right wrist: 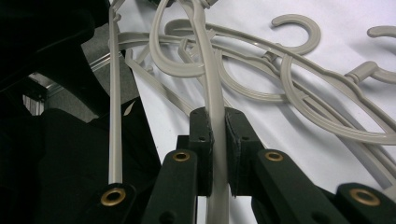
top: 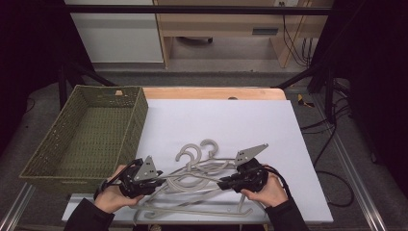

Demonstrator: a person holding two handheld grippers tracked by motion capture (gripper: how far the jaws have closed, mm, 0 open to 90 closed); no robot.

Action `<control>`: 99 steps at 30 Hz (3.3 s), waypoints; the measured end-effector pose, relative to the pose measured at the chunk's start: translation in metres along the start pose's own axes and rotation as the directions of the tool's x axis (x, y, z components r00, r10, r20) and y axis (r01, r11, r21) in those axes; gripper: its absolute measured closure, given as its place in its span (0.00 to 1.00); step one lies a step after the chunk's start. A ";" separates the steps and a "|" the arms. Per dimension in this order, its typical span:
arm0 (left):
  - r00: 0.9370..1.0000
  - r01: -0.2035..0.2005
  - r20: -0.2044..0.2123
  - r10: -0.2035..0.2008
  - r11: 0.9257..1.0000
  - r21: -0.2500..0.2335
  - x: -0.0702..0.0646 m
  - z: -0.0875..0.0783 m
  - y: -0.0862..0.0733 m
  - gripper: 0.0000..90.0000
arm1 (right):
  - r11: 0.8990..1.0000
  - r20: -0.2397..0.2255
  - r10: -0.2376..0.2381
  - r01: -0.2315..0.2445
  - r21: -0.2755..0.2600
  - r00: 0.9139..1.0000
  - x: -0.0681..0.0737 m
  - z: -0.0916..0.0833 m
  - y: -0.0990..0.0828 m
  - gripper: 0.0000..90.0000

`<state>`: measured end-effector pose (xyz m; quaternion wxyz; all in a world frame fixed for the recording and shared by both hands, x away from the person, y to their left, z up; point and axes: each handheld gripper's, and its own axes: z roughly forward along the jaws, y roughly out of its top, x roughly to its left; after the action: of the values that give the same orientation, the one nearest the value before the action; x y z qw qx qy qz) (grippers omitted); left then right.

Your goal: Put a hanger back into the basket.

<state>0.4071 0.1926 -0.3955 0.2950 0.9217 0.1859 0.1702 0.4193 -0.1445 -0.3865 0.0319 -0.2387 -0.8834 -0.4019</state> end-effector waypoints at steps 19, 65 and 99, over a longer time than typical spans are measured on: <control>0.998 -0.056 0.004 0.056 0.998 0.014 -0.009 -0.007 0.003 0.87 | 0.999 0.011 -0.019 0.019 -0.034 1.000 -0.006 -0.001 -0.002 0.86; 0.895 0.299 -0.234 -0.379 0.901 -0.315 0.047 -0.094 -0.026 0.92 | 0.858 0.413 0.296 -0.050 -0.511 0.861 -0.038 -0.063 -0.042 0.06; 0.801 0.363 -0.378 -0.464 0.879 -0.311 0.156 -0.144 -0.051 0.92 | 0.855 0.427 0.330 -0.075 -0.513 0.842 -0.040 -0.067 -0.052 0.04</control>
<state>0.4702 0.3693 -0.2836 0.3765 0.7562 0.4251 0.3251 0.4221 -0.2384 -0.3876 -0.2144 -0.4299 -0.7027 -0.5249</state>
